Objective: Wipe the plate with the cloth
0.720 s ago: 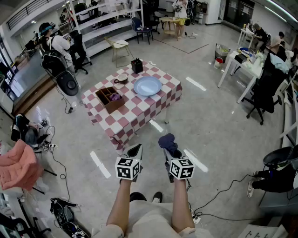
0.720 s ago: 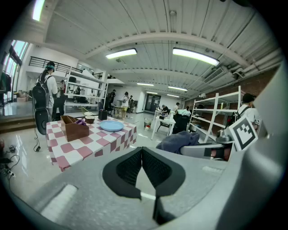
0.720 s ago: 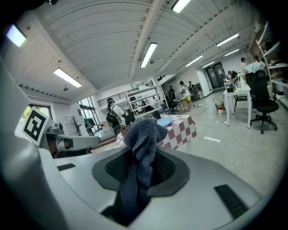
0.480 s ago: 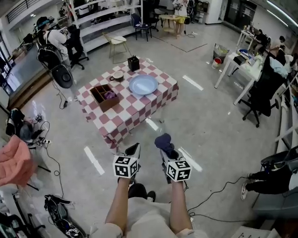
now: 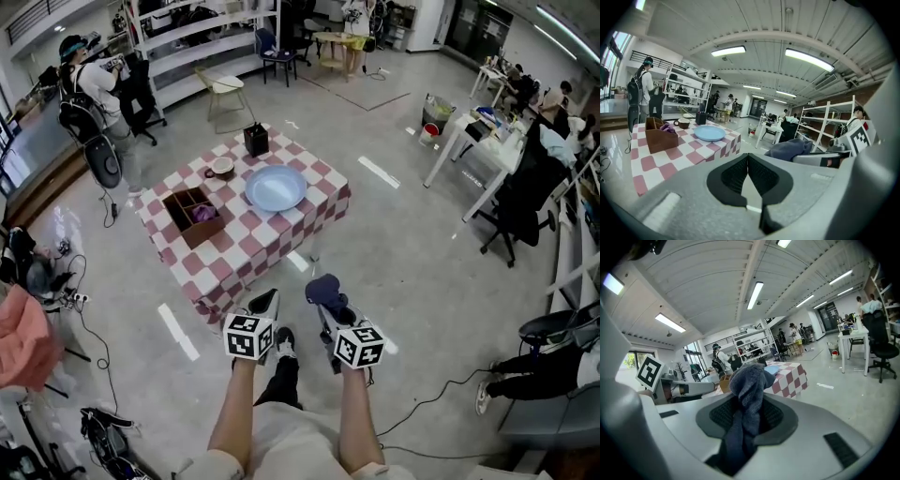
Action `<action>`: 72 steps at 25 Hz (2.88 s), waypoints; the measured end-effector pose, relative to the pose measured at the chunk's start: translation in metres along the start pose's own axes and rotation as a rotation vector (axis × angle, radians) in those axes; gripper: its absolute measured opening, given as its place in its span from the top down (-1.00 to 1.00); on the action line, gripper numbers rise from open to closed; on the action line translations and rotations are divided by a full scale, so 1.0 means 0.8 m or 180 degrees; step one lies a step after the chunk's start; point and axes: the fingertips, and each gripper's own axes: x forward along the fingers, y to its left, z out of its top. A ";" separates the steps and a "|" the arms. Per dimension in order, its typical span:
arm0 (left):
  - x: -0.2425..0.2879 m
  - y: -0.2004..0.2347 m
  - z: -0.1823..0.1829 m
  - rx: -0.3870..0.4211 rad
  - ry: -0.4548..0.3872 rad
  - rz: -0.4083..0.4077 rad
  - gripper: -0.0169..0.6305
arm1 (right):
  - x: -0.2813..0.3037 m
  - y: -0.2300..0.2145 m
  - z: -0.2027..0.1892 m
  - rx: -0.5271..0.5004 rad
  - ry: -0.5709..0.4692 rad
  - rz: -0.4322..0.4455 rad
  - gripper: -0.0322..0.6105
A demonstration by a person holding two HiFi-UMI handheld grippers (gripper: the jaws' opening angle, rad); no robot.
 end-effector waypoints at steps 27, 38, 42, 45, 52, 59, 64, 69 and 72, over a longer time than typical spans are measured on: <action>0.244 0.262 0.177 -0.0595 -0.0070 0.0145 0.92 | 0.324 -0.133 0.216 -0.0162 -0.0009 0.0049 0.53; 0.277 0.306 0.138 -0.0776 0.0151 0.0160 0.92 | 0.382 -0.136 0.201 -0.0335 0.0258 0.0304 0.53; 0.290 0.318 0.128 -0.0835 0.0181 0.0258 0.92 | 0.393 -0.149 0.195 -0.0415 0.0368 0.0388 0.53; 0.307 0.337 0.129 -0.0847 0.0215 0.0334 0.92 | 0.423 -0.160 0.201 -0.0457 0.0429 0.0495 0.53; 0.341 0.396 0.133 -0.1179 0.0206 0.0703 0.92 | 0.516 -0.159 0.228 -0.0602 0.0673 0.0993 0.53; 0.380 0.450 0.127 -0.2050 -0.0001 0.0939 0.92 | 0.610 -0.164 0.280 -0.0731 0.0846 0.1506 0.53; 0.392 0.469 0.109 -0.2167 0.0173 0.1126 0.91 | 0.639 -0.133 0.273 -0.1257 0.1340 0.2350 0.53; 0.408 0.474 0.091 -0.2288 0.0266 0.1178 0.74 | 0.658 -0.124 0.222 -0.1797 0.1941 0.2802 0.53; 0.416 0.478 0.079 -0.2398 0.0279 0.1280 0.65 | 0.666 -0.123 0.199 -0.1952 0.2187 0.2999 0.53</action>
